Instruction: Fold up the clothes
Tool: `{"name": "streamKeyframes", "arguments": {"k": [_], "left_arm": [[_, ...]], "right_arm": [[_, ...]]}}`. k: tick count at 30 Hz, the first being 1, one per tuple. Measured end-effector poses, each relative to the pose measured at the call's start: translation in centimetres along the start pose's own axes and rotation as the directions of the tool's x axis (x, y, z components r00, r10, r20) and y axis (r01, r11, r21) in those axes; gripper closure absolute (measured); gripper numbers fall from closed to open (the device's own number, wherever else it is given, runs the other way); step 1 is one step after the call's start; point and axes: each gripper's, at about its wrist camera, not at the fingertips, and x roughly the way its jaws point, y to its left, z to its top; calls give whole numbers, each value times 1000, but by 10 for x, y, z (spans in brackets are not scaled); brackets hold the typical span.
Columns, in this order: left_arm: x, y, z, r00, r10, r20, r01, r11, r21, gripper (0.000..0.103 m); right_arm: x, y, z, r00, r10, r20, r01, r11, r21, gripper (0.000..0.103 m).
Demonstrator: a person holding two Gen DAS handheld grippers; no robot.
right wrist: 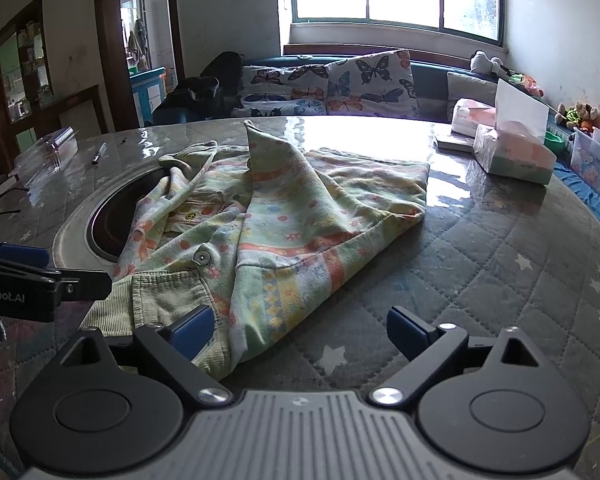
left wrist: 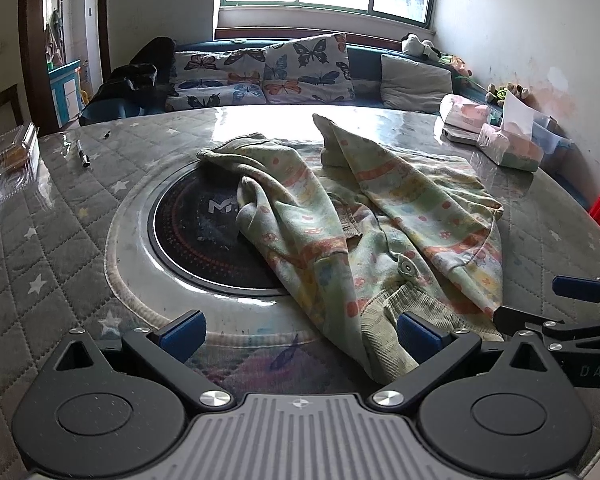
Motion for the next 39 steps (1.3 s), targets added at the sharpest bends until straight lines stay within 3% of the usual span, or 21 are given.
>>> {"name": "streamKeyframes", "arguments": {"k": [9,20,30,36,39], "left_arm": [[9,0,11,1000,8,6,-9,1000,9,0],[24,-1,41,998,4,59,-6,999,41,3],[60,0,55,999,-33,10,33,999,41,32],[73,9,55,998,-45,-33,47,998,37,59],[75,12,57,998,-38,-44,40,998,54,63]], "right_arm": [[8,-1,9,1000,7,-2,-7,1000,-17,12],[27,-7,36,1000,9,3,-9,999,-44,25],[65,-9,79,1000,20,12,-19,996,-86,37],[98,-7,107,999,50,3,-49,992,-114,43],[118,-4,119,998,69,-8,-69,989,-131,44]]}}
